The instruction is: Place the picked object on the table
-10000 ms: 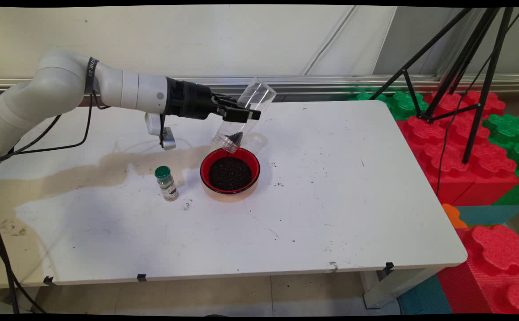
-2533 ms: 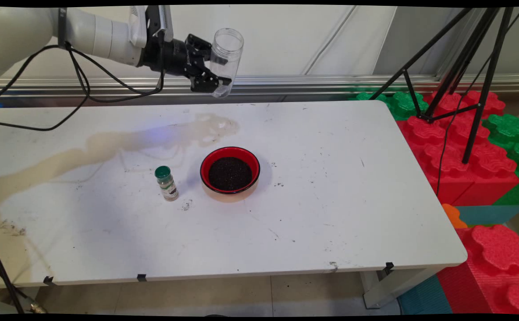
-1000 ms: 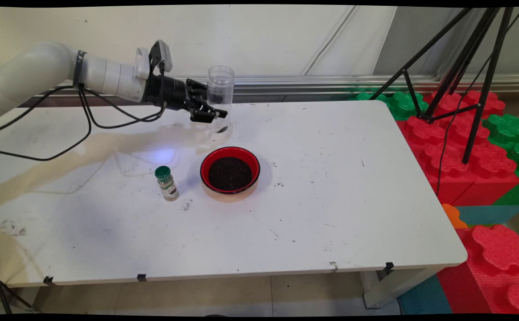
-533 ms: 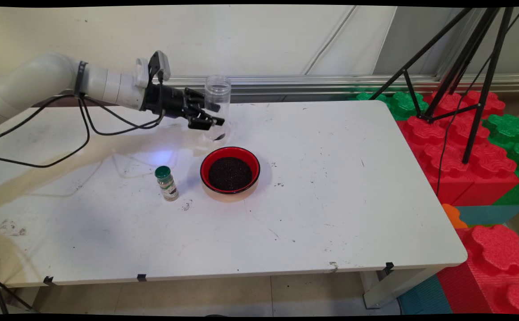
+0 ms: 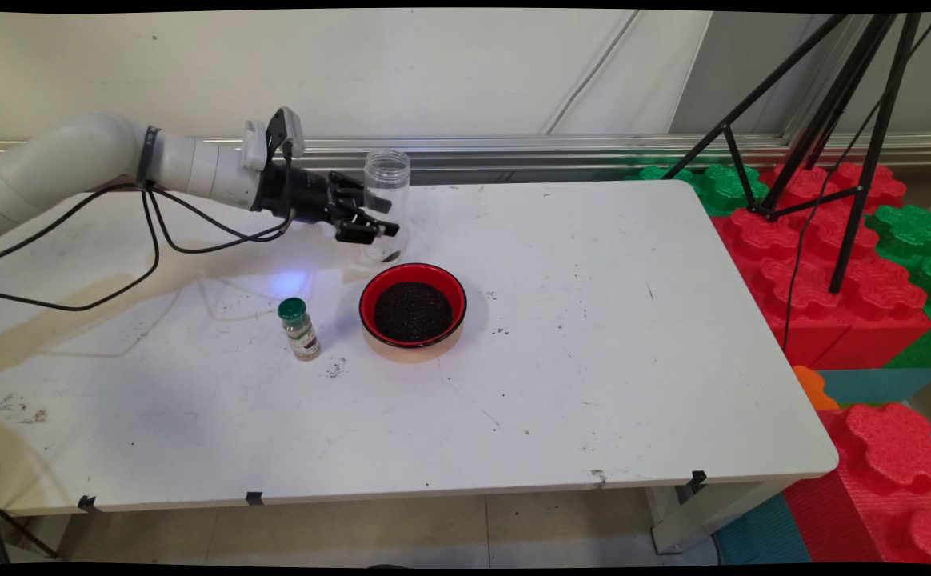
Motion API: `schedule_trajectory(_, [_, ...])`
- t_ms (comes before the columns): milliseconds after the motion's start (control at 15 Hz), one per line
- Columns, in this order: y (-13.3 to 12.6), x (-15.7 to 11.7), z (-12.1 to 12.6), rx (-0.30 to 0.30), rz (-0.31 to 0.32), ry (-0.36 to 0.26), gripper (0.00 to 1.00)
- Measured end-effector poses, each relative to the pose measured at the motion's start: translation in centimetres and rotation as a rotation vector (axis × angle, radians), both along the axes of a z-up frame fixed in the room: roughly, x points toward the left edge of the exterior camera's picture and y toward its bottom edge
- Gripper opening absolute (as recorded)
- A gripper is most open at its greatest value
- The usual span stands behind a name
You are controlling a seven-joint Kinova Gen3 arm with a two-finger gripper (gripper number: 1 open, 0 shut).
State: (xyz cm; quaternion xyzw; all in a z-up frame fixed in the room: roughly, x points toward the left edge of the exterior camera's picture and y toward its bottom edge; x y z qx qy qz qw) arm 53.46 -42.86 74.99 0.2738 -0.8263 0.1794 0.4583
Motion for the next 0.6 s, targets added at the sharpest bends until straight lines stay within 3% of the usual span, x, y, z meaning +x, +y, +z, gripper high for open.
schedule_trajectory(600, [0.0, 0.5, -1.3, 0.019, 0.011, 0.011, 0.00])
